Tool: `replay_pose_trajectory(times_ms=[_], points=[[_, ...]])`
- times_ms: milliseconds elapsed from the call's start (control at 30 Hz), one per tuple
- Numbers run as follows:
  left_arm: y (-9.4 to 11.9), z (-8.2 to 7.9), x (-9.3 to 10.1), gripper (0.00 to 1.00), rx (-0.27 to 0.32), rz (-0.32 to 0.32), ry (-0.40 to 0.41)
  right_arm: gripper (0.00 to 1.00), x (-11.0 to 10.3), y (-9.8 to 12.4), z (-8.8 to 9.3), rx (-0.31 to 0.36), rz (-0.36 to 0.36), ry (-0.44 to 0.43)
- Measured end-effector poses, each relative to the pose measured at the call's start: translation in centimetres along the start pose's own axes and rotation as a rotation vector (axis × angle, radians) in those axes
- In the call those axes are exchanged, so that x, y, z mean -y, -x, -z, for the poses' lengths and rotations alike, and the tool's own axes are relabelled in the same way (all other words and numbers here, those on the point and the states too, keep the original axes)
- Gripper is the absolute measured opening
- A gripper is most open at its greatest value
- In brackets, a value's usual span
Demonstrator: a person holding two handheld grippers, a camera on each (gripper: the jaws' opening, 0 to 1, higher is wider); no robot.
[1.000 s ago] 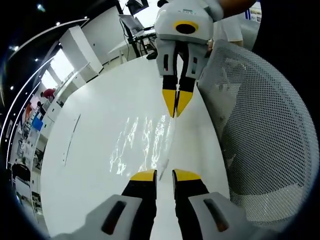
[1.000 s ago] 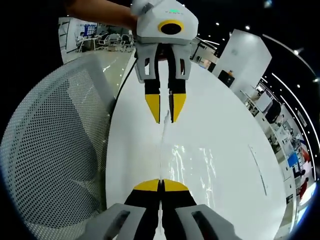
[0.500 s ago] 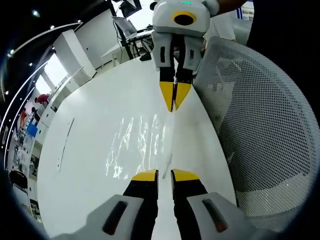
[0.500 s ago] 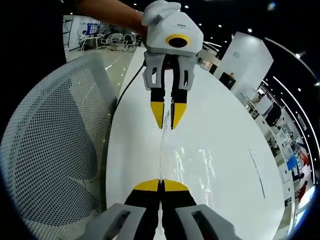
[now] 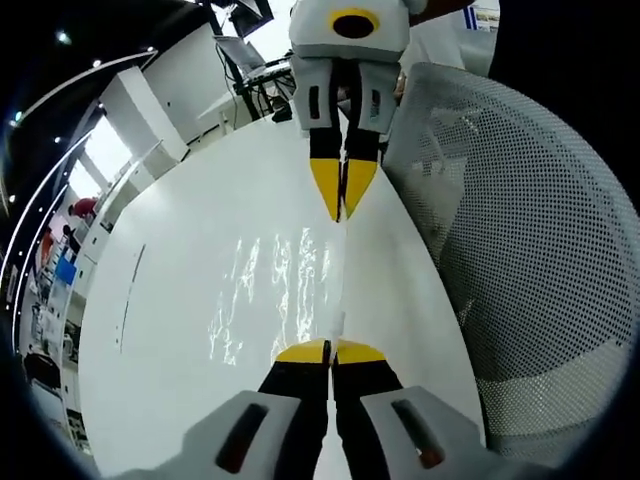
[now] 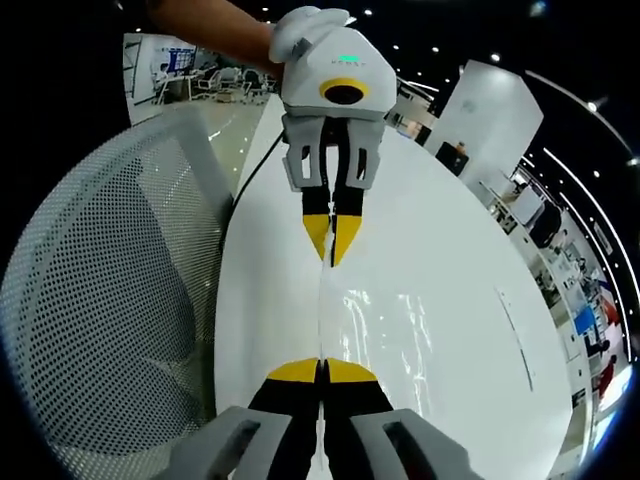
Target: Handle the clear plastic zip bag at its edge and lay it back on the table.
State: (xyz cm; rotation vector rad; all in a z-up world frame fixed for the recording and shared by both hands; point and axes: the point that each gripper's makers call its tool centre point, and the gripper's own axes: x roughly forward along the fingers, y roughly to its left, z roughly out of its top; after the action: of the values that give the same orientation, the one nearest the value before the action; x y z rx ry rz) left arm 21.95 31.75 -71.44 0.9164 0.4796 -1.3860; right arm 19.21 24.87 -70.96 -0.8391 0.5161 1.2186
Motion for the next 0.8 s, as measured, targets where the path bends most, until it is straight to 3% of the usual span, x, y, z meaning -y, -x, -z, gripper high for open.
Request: replay_pose_trajectory(times_ms=[167, 300, 800], points=[[0.0, -0.1, 0.2, 0.00, 0.006, 0.017, -0.008, 0.00, -0.1, 0.0, 0.2, -0.006, 0.005, -0.047], [0.1, -0.3, 0.4, 0.00, 0.020, 0.024, -0.007, 0.06, -0.1, 0.0, -0.2, 0.012, 0.014, -0.074], [0.2, -0.6, 0.6, 0.00, 0.035, 0.029, 0.041, 0.07, 0.3, -0.2, -4.2, 0.123, 0.063, -0.093]])
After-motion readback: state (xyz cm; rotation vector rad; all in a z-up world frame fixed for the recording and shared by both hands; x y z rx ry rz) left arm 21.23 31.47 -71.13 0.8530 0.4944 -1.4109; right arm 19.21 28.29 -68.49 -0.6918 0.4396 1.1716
